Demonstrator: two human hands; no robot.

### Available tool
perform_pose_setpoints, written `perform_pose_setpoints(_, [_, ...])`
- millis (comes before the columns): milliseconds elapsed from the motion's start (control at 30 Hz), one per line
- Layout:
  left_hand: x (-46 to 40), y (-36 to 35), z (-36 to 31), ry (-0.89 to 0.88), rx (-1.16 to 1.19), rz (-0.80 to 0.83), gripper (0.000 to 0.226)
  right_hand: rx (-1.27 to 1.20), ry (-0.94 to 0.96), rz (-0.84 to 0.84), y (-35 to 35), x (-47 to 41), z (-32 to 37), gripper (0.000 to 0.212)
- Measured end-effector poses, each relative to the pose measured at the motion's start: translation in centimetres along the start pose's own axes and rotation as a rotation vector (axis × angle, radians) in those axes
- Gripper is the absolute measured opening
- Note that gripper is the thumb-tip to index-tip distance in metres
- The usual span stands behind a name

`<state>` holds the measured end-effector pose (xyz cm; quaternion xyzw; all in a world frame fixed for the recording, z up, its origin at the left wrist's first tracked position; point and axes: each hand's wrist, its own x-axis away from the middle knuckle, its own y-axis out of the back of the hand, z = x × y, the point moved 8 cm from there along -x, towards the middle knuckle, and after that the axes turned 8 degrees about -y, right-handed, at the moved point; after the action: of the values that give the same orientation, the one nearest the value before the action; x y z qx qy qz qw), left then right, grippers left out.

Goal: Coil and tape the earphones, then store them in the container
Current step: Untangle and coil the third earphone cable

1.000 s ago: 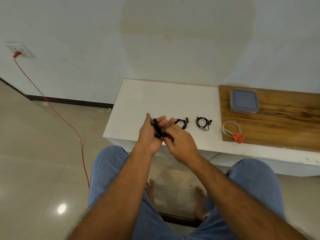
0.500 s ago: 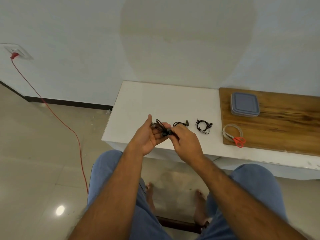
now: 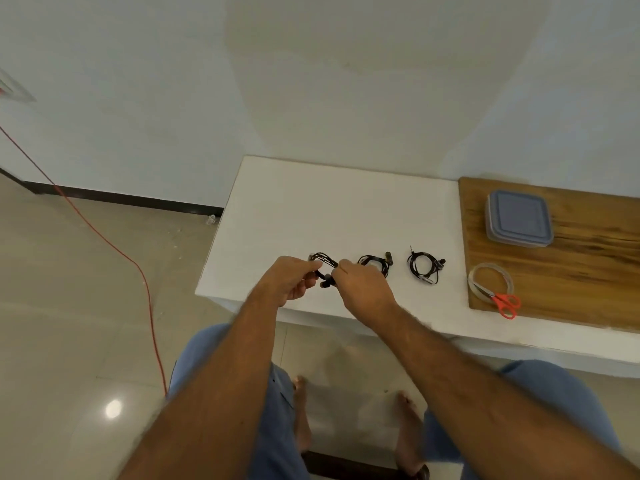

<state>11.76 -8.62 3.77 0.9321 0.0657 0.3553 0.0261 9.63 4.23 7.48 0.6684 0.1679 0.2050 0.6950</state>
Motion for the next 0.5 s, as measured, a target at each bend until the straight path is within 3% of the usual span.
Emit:
perform_pose_setpoints(200, [-5.4,1.0,3.1,-0.069,0.017,-0.108,0.013,0.058,0.013,0.144,-5.6,-2.9,0.9,0.020])
perform_pose_setpoints(367, [-8.2,1.9,4.3,-0.161,-0.025,-0.219,0.005,0.099,-0.033,0.192,-8.0,-5.3,0.9,0.023])
perform_pose_setpoints(500, [-9.4,2.2,4.3,-0.216,-0.080,-0.315,0.016,0.058,-0.078,0.203,-9.8,-6.5,0.3,0.024])
